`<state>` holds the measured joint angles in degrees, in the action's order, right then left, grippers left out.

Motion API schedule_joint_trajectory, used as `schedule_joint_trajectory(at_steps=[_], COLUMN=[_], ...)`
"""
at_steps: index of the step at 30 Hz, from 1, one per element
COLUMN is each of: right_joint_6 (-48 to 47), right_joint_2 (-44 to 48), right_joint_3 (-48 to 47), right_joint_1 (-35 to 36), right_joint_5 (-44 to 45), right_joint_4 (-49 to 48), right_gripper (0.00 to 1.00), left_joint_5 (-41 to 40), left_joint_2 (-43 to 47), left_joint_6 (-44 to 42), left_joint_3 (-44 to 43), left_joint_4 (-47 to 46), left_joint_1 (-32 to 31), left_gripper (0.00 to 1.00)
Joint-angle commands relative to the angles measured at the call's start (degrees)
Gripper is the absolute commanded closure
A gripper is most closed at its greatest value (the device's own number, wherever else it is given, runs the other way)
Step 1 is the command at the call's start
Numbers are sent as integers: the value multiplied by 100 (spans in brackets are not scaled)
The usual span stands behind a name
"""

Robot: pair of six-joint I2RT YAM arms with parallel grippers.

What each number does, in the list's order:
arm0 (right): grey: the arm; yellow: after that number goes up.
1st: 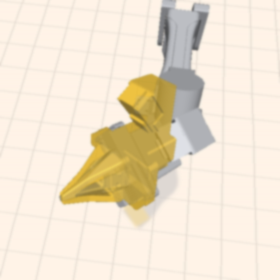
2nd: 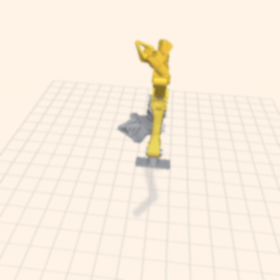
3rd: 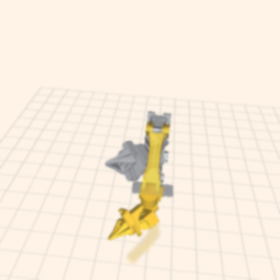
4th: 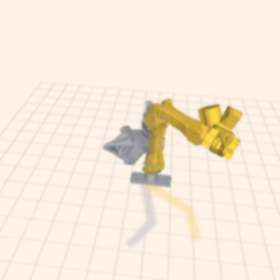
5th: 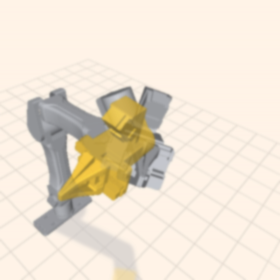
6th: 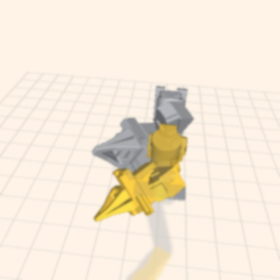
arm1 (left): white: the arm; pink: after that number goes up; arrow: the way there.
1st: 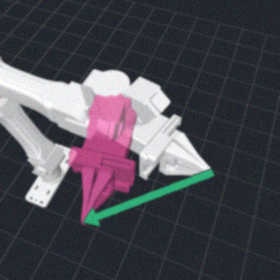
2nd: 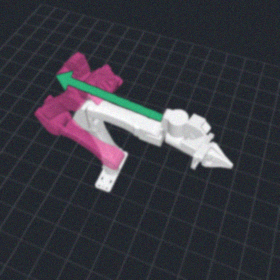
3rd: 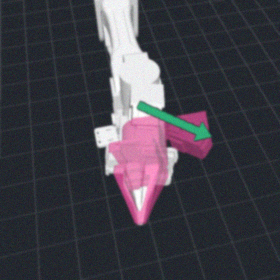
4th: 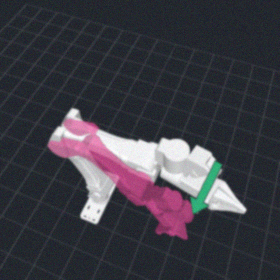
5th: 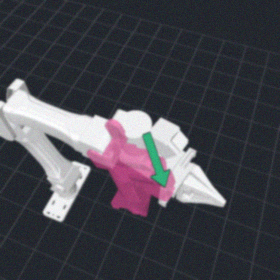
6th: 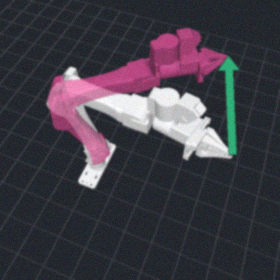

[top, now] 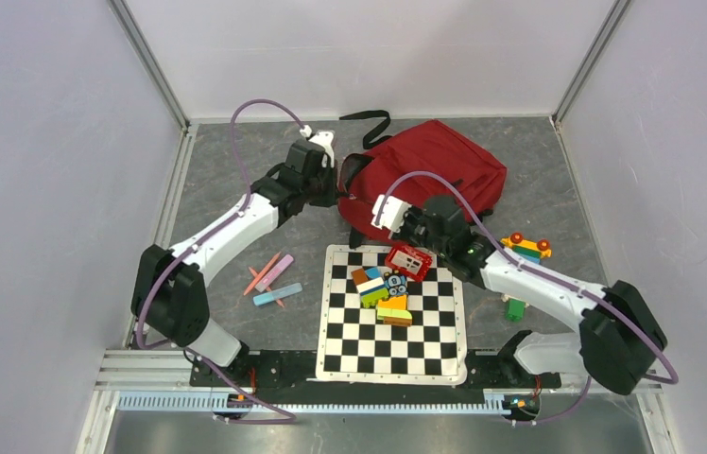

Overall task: Pack the student bag
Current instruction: Zip the student bag at the center of the board.

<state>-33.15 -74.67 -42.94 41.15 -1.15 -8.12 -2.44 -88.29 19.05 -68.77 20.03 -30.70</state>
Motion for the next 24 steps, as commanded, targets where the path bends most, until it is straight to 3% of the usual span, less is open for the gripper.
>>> schedule_joint_trajectory(at_steps=[1,6,11,19,21,24], right_joint_6=[150,202,509,965,1126,1516], right_joint_2=[736,1092,1531,1967,1886,1690], right_joint_3=[66,90,97,-83,-237,-492], right_joint_1=[-1,-1,-3,-1,-1,-2], right_joint_5=[398,522,697,626,616,548], right_joint_4=[419,1015,1581,1825,1807,1606], right_gripper=[100,100,100,96,86,51], left_joint_5=[-278,53,-126,70,388,878], left_joint_2=[-201,-594,-1183,-1657,-1663,-1494], left_joint_6=[-261,-565,-665,-736,-768,-771], left_joint_3=[-419,-781,-1354,-1802,-1825,-1570], left_joint_4=[-42,-227,-41,-82,-114,-288], left_joint_1=[449,590,786,1083,1083,1083], left_gripper=[98,98,98,98,98,98])
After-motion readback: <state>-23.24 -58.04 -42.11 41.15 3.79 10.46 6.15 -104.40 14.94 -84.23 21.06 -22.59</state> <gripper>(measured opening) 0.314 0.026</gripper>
